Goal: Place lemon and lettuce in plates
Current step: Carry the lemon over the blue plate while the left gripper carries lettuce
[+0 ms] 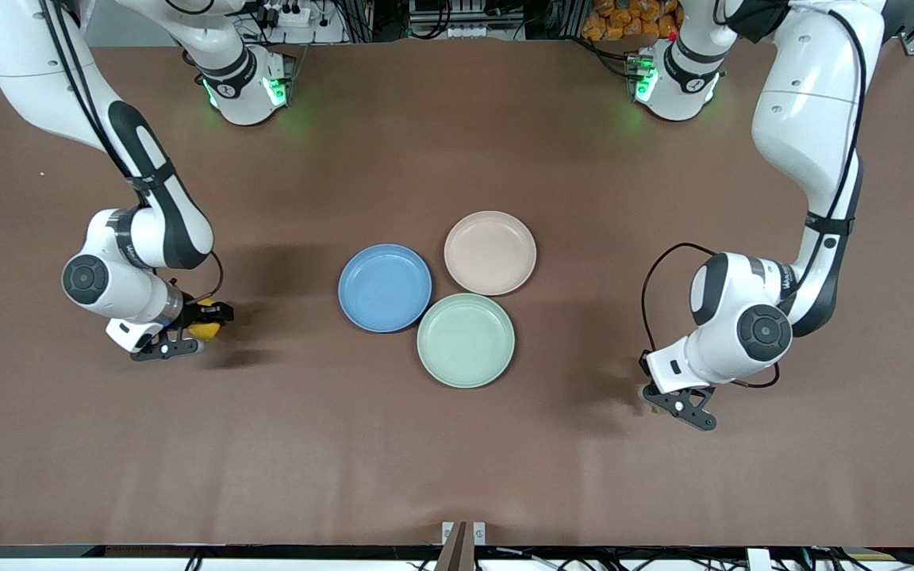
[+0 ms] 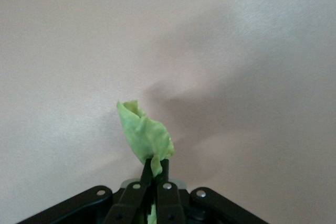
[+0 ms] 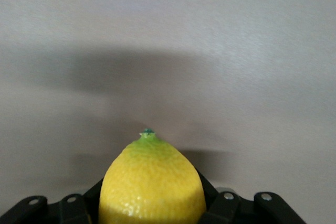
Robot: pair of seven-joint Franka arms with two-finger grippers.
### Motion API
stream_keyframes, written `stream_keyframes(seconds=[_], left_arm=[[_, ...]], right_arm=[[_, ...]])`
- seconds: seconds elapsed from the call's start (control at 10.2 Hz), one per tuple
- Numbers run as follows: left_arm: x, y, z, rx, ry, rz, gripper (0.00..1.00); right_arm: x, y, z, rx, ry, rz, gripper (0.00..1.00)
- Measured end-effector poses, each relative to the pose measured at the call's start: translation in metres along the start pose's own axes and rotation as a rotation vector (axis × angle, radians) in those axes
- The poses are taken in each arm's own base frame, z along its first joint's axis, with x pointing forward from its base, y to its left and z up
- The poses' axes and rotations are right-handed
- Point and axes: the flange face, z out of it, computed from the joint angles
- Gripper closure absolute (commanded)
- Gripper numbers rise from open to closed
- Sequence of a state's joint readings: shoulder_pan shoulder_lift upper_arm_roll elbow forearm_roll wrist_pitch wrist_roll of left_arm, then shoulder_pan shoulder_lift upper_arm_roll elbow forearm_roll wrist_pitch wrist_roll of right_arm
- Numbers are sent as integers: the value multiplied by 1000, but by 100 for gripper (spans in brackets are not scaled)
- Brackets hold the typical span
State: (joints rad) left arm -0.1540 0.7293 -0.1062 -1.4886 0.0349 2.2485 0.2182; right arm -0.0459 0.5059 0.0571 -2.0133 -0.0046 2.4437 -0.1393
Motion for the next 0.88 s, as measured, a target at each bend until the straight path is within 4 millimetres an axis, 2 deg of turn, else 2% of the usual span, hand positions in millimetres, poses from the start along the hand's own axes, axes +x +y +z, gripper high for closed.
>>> stream_keyframes(seconds=[0.2, 0.49, 0.69, 0.88], left_arm=[[4, 41, 1, -33, -16, -79, 100], [1, 101, -6, -76, -31, -173, 100], [-5, 132, -25, -84, -28, -220, 100], [-15, 178, -42, -76, -33, -267, 100]], right_arm=[[9, -23, -9, 18, -17, 21, 58], [26, -71, -34, 48, -46, 59, 57], [30, -110, -44, 55, -57, 63, 57], [28, -158, -45, 49, -58, 68, 57]])
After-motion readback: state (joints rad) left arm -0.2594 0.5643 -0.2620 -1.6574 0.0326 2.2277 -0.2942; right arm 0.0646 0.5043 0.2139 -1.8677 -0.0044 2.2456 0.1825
